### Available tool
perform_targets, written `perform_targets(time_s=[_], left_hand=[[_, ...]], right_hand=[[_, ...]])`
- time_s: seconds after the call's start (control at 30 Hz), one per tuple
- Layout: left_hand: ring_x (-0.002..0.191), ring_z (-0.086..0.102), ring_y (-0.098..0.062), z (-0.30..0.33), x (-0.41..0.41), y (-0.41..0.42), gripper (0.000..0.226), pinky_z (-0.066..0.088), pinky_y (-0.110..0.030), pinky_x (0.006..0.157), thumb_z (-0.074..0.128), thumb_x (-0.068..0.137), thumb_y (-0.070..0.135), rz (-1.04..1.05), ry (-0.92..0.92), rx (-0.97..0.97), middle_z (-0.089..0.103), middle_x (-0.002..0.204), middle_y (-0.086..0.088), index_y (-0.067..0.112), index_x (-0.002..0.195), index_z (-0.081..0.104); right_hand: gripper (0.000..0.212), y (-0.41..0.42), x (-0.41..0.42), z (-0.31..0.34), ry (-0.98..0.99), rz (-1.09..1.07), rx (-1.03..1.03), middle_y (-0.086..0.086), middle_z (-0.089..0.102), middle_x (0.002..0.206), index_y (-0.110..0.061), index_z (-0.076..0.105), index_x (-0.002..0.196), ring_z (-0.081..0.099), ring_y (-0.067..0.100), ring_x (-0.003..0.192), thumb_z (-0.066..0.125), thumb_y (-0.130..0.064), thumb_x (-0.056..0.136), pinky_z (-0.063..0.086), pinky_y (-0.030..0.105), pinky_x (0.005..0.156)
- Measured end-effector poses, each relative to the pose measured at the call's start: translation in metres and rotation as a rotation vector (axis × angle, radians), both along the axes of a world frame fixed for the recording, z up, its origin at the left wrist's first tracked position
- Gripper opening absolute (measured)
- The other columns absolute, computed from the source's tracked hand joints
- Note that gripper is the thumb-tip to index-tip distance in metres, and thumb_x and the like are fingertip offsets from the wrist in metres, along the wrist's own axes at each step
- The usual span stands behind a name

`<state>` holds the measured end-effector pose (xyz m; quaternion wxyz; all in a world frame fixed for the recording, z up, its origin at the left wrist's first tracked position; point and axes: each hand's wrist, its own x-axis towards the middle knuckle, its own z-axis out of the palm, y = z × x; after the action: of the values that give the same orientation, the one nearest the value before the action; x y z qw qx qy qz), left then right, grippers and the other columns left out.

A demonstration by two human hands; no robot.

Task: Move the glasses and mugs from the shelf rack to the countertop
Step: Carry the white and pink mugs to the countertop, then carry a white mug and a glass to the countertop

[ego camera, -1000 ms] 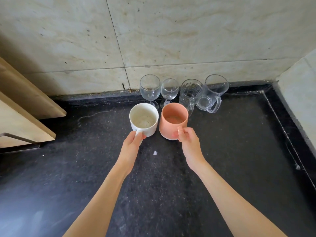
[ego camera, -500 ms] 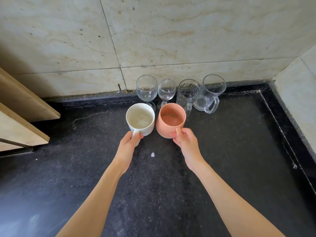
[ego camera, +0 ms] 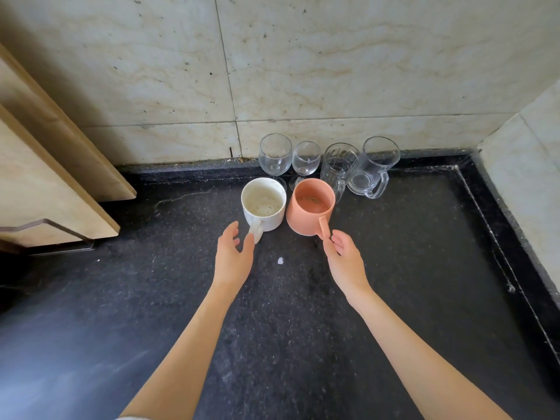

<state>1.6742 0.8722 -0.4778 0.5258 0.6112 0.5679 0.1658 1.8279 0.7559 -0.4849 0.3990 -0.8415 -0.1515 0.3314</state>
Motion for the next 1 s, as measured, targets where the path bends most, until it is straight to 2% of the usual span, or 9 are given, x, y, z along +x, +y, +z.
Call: perform_targets(time_s=[0.17,0.2,0.27,0.33,0.4,0.5,0.67,1.0], left_hand=[[0.136,0.028,-0.015,0.034,-0.043,-0.031,0.056,0.024,-0.025,0.103,0.045,0.092,0.040,-0.247,0.080,0.173,0.028,0.151,0.000,0.024,0.143,0.026],[0.138,0.026,-0.016,0.042,-0.050,-0.035,0.058,0.022,-0.027,0.107,0.045,0.092,0.040,-0.290,0.122,0.229,0.027,0.152,0.000,0.024,0.144,0.025],[0.141,0.019,-0.019,0.061,-0.063,-0.045,0.058,0.018,-0.040,0.115,0.044,0.092,0.041,-0.348,0.233,0.352,0.024,0.154,-0.001,0.026,0.144,0.023],[0.143,0.014,-0.020,0.081,-0.077,-0.058,0.056,0.012,-0.048,0.116,0.041,0.093,0.042,-0.338,0.310,0.442,0.020,0.155,-0.001,0.029,0.144,0.022],[0.144,0.010,-0.019,0.098,-0.094,-0.080,0.055,0.005,-0.045,0.117,0.039,0.093,0.041,-0.279,0.332,0.501,0.019,0.156,0.001,0.030,0.144,0.021],[0.144,0.008,-0.017,0.116,-0.128,-0.124,0.053,0.003,-0.043,0.116,0.036,0.095,0.039,-0.169,0.381,0.565,0.019,0.156,0.003,0.031,0.145,0.021],[0.144,0.007,-0.018,0.133,-0.197,-0.208,0.050,0.003,-0.042,0.116,0.033,0.096,0.037,0.060,0.463,0.529,0.020,0.155,0.003,0.034,0.144,0.023],[0.145,0.005,-0.016,0.163,-0.350,-0.360,0.048,0.002,-0.044,0.115,0.032,0.096,0.040,0.517,0.624,0.507,0.017,0.156,0.006,0.039,0.143,0.023]], right_hand=[[0.051,-0.043,-0.025,0.035,-0.185,0.327,-0.043,-0.004,0.036,0.148,-0.025,0.033,0.139,0.036,0.014,0.134,0.044,-0.042,0.092,0.028,0.030,0.107],[0.053,-0.045,-0.028,0.045,-0.231,0.400,-0.028,-0.005,0.035,0.149,-0.026,0.031,0.141,0.034,0.013,0.135,0.044,-0.042,0.092,0.027,0.030,0.108],[0.053,-0.046,-0.034,0.068,-0.342,0.557,0.024,-0.005,0.036,0.148,-0.027,0.029,0.141,0.035,0.015,0.134,0.045,-0.040,0.092,0.026,0.034,0.110],[0.050,-0.045,-0.042,0.092,-0.475,0.696,0.107,-0.002,0.044,0.142,-0.024,0.034,0.138,0.040,0.018,0.129,0.046,-0.037,0.092,0.029,0.040,0.109],[0.050,-0.047,-0.054,0.111,-0.602,0.825,0.155,0.000,0.043,0.142,-0.020,0.037,0.137,0.038,0.019,0.130,0.046,-0.037,0.091,0.028,0.042,0.107],[0.054,-0.060,-0.080,0.129,-0.701,0.999,0.174,0.001,0.028,0.152,-0.022,0.031,0.142,0.031,0.020,0.136,0.043,-0.040,0.092,0.022,0.050,0.111],[0.058,-0.090,-0.137,0.145,-0.725,1.248,0.240,-0.001,0.014,0.157,-0.028,0.020,0.145,0.010,0.018,0.144,0.038,-0.043,0.093,0.007,0.052,0.116],[0.060,-0.148,-0.324,0.188,-0.743,1.709,0.543,-0.002,0.015,0.157,-0.030,0.019,0.145,0.009,0.016,0.144,0.039,-0.046,0.091,0.003,0.049,0.115]])
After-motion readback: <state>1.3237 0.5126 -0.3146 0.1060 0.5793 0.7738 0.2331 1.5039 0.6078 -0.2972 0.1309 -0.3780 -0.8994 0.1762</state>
